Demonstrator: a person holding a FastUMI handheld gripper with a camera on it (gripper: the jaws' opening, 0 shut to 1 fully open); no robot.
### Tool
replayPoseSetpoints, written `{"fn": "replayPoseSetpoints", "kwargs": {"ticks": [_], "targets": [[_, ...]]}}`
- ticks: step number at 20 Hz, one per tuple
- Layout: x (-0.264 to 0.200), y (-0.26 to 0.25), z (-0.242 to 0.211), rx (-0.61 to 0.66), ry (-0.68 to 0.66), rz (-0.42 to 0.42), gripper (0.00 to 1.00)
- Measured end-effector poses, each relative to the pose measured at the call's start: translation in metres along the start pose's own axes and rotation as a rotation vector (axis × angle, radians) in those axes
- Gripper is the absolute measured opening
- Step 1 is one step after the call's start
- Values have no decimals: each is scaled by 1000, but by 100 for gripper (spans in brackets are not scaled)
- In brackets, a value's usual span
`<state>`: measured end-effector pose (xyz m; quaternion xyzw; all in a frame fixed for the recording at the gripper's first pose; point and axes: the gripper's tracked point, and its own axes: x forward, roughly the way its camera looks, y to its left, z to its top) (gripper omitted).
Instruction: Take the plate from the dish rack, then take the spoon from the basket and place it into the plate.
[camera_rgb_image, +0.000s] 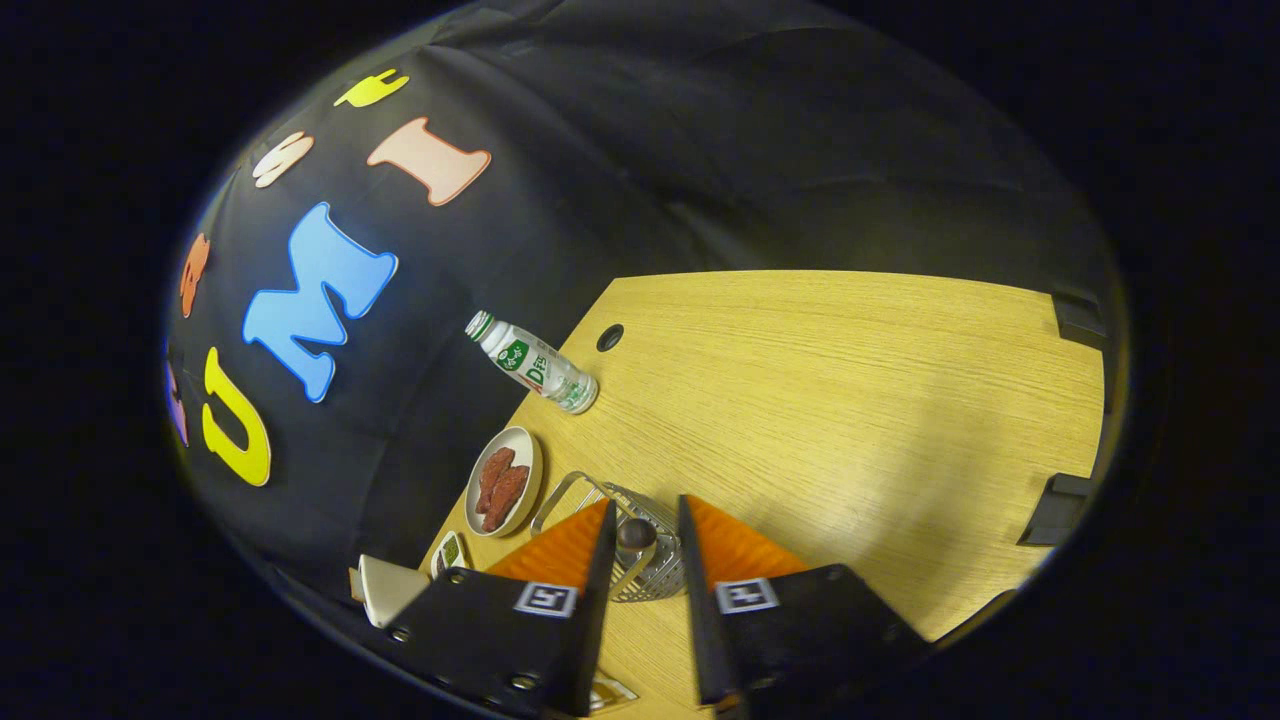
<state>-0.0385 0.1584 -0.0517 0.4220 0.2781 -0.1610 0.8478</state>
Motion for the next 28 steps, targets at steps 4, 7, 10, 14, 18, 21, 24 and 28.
{"fn": "replayPoseSetpoints", "kwargs": {"ticks": [4, 7, 10, 14, 18, 21, 24, 28], "targets": [[19, 2, -4, -12, -6, 5, 21], [11, 13, 1, -53, 18, -1, 7], [1, 22, 8, -115, 15, 19, 7], [-7, 42, 23, -190, -2, 48, 7], [-27, 56, 43, -279, -24, 71, 7], [-46, 69, 54, -326, -31, 97, 7], [-70, 85, 57, -380, -23, 139, 7], [-105, 111, 42, -454, 14, 209, 7]]}}
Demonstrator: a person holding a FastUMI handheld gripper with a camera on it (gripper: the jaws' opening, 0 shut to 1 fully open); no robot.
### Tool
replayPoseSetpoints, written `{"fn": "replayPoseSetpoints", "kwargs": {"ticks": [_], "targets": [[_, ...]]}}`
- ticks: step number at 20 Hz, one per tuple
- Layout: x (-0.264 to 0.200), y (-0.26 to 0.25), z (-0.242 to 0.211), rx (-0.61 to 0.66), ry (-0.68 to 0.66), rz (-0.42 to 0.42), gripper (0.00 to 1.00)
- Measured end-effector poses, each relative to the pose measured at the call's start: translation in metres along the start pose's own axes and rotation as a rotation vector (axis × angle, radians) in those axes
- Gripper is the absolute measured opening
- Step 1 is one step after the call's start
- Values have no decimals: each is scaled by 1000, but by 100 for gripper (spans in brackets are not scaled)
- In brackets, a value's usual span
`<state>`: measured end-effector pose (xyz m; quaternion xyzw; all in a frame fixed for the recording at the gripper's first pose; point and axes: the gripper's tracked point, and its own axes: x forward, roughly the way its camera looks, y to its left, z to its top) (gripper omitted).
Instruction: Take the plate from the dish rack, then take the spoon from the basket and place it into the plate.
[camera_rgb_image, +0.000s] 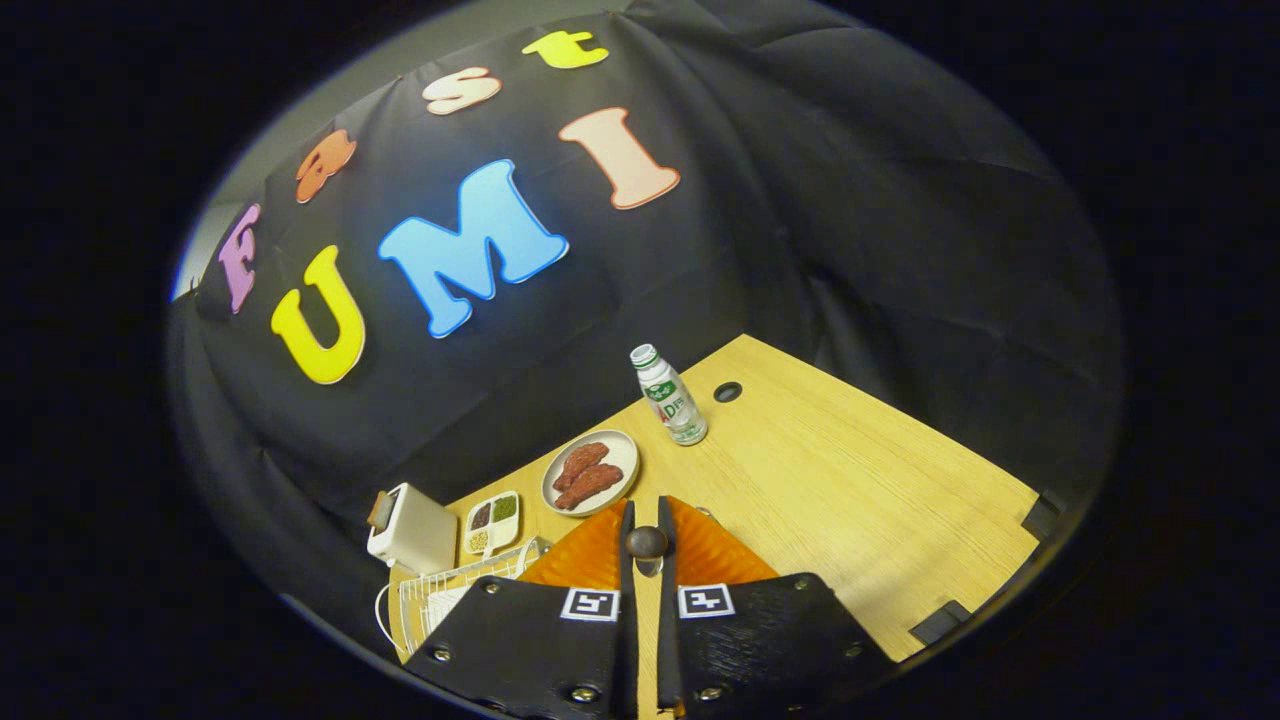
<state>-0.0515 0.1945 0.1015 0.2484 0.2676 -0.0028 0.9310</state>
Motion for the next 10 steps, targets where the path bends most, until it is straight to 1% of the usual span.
{"fn": "replayPoseSetpoints", "kwargs": {"ticks": [5, 10], "targets": [[-32, 52, -15, -64, 52, 113, 7], [-53, 101, -48, -144, 120, 211, 7]]}}
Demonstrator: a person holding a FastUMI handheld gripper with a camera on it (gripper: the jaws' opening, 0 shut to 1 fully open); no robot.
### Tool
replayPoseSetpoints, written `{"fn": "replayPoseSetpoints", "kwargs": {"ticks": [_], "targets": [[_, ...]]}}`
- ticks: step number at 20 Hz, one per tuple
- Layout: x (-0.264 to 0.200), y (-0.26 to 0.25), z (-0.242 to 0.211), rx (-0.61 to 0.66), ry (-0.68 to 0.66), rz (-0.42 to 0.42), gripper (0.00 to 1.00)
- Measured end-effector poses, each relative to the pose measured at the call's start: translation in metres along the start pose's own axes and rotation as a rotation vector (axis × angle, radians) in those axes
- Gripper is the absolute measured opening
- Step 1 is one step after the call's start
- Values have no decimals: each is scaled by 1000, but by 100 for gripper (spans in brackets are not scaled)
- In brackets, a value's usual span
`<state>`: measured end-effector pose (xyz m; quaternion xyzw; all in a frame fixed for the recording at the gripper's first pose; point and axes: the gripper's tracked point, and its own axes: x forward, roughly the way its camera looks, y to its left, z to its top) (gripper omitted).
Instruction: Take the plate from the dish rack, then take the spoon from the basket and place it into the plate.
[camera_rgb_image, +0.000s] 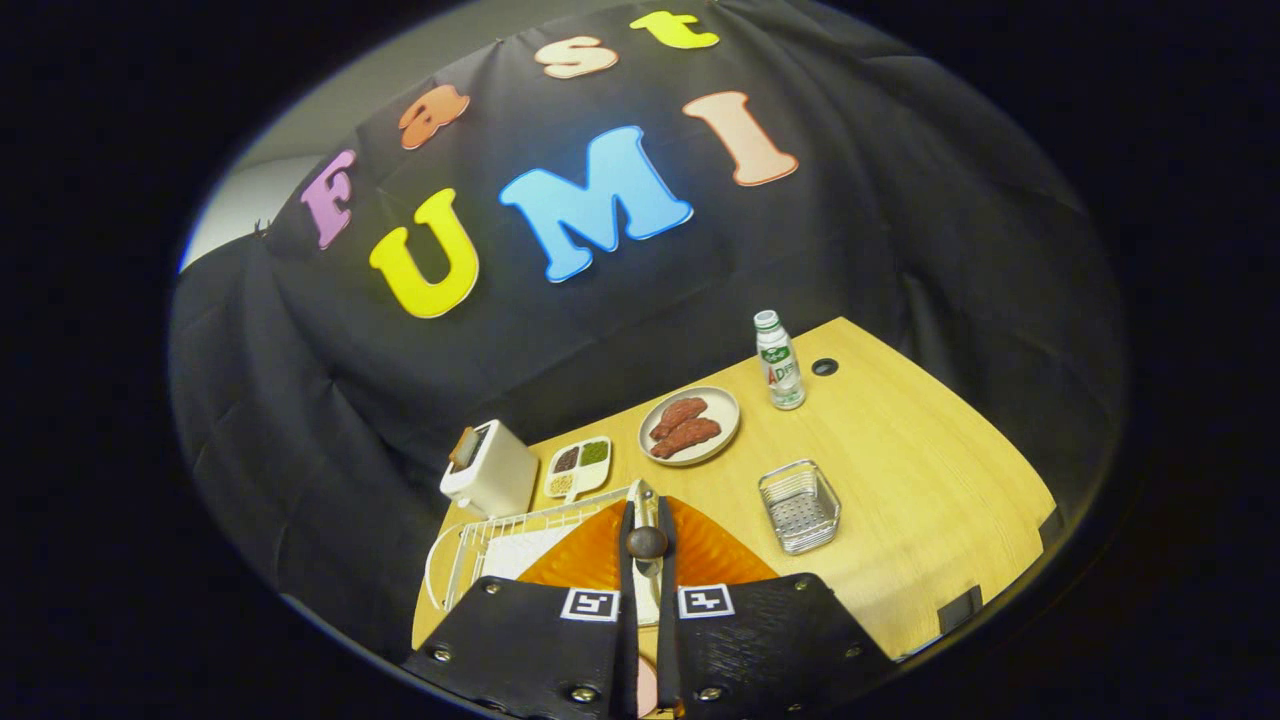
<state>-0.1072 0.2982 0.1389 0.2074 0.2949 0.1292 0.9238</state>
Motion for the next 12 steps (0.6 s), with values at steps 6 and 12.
{"fn": "replayPoseSetpoints", "kwargs": {"ticks": [6, 12], "targets": [[-7, 62, -54, -117, 103, 107, 7], [-7, 106, -119, -249, 203, 166, 7]]}}
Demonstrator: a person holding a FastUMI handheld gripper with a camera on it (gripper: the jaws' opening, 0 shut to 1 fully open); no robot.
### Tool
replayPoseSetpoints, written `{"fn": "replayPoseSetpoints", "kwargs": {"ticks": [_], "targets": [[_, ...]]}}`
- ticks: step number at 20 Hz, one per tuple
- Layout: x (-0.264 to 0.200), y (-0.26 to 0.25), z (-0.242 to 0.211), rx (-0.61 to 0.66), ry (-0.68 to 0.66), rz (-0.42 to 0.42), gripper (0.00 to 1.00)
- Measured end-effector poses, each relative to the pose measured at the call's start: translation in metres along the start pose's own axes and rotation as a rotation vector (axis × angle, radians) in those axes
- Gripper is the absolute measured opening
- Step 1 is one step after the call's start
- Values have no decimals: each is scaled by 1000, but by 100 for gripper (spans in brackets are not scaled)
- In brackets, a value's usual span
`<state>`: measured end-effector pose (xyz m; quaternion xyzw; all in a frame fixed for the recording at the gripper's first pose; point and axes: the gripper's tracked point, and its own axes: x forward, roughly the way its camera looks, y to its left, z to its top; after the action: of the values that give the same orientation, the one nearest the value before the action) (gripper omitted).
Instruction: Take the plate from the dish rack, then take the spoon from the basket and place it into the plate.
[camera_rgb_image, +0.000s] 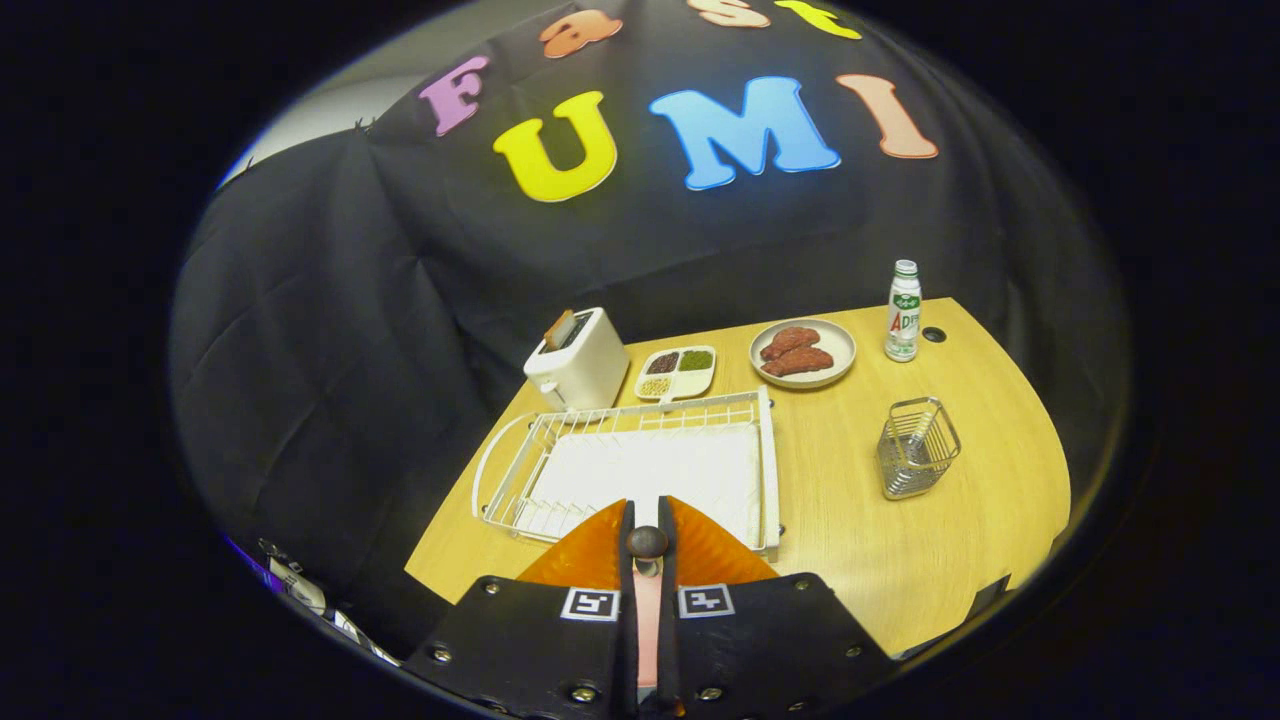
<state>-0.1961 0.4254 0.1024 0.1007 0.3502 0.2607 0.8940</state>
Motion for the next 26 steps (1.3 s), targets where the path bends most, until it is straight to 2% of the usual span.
{"fn": "replayPoseSetpoints", "kwargs": {"ticks": [7, 14, 26], "targets": [[23, 41, -59, -112, 112, 36, 7], [42, 60, -100, -179, 186, 38, 7], [48, 71, -127, -230, 232, 47, 7]]}}
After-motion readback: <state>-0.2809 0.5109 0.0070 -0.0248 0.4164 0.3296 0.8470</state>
